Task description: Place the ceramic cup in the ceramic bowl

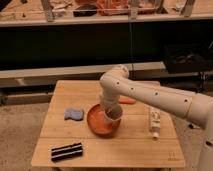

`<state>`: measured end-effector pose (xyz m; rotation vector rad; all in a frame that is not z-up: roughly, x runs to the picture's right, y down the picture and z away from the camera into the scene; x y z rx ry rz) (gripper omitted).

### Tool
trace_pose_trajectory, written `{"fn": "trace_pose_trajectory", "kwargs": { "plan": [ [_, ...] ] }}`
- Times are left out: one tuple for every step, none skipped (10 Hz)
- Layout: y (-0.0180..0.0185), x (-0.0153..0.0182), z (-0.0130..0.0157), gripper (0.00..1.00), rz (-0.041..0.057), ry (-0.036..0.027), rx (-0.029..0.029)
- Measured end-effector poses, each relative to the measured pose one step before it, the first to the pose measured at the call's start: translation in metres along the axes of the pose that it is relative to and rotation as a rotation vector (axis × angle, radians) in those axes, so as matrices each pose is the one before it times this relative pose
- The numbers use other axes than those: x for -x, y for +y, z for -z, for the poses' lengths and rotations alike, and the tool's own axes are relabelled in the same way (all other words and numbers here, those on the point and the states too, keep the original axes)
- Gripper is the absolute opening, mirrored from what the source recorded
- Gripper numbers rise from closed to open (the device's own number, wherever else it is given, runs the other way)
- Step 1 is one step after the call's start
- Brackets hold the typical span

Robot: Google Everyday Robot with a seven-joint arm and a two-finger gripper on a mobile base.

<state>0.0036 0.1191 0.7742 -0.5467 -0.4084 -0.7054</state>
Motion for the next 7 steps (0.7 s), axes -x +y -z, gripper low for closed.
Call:
{"fn": "trace_pose_trajectory", "kwargs": {
  "plan": [
    [-0.00010, -0.00018, -0.00010, 0.05, 0.00669, -0.00391, -0.00265],
    [-0.00013, -0.00002, -0.00009, 0.05, 0.00507, -0.00271, -0.00232],
    [0.00013, -0.00039, -0.00041, 0.05, 0.00321, -0.00298, -0.00316],
    [-0.00024, -0.00008, -0.00034, 0.05, 0.00525, -0.00300, -0.00331],
    [-0.00030, 0.00039, 0.00009, 0.05, 0.00483, -0.00313, -0.00268],
    [0.00022, -0.00037, 0.00015, 0.05, 0.00489, -0.00299, -0.00320],
    [0.00027, -0.00066, -0.00044, 0.05, 0.00121, -0.00156, -0.00200]
  ]
}}
